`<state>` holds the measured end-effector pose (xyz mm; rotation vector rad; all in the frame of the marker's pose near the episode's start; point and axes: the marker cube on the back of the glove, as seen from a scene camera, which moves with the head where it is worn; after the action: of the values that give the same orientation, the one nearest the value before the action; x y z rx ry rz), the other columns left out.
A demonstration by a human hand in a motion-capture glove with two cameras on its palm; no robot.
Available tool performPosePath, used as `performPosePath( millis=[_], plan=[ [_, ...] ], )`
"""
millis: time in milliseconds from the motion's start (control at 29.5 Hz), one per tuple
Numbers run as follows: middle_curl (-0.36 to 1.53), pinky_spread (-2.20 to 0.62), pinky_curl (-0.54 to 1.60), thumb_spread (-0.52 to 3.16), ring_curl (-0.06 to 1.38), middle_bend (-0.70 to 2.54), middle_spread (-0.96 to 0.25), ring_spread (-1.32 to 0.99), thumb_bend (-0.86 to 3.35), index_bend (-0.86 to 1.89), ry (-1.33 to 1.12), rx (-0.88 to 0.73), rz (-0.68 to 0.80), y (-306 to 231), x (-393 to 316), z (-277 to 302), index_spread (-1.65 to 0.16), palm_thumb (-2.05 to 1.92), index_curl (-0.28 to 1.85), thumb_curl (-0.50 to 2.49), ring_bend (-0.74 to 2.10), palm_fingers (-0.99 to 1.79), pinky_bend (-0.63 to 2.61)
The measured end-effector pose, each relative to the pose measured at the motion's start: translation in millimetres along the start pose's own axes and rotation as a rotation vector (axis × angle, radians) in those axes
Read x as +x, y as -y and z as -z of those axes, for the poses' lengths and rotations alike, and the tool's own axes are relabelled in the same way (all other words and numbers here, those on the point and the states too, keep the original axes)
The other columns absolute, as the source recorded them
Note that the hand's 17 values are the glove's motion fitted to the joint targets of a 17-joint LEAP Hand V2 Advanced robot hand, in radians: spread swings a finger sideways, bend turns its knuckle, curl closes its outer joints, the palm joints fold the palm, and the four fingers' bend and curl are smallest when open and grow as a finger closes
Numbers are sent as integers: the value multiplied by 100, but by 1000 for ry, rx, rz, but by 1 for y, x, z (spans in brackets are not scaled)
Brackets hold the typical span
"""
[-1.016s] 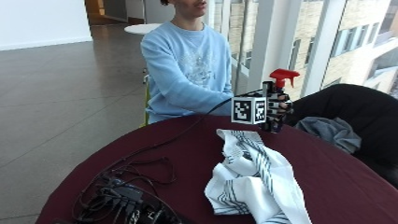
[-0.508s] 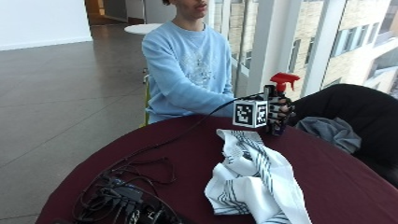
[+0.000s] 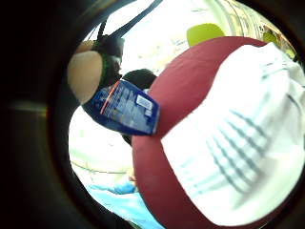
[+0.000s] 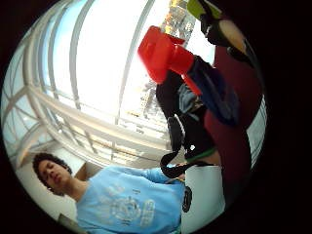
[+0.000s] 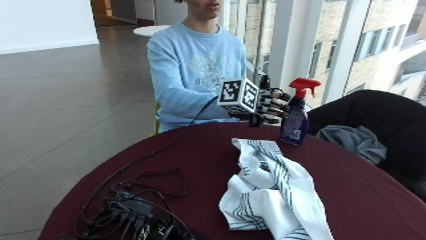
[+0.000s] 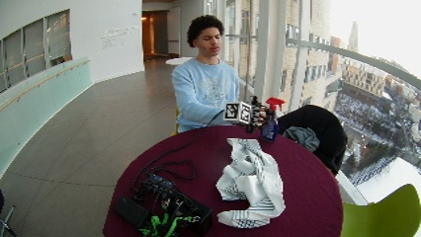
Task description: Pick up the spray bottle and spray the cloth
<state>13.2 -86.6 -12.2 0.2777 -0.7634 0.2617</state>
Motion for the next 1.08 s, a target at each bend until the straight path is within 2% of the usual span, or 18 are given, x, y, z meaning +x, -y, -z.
performPosePath(
  millis=[305, 542, 1084],
  plan=[
    [45, 13, 36, 106, 37, 24, -8, -3, -2, 11, -319, 53, -74, -80, 29, 95, -30, 76, 31, 40, 29, 81, 23],
    [45, 14, 36, 108, 37, 25, -8, -2, -2, 13, -610, 105, -109, -150, 50, 146, -31, 76, 30, 40, 27, 82, 22],
    [44, 15, 34, 110, 36, 23, -8, -3, -2, 15, -751, 101, -172, -210, 87, 198, -31, 76, 32, 39, 24, 87, 18]
  ],
)
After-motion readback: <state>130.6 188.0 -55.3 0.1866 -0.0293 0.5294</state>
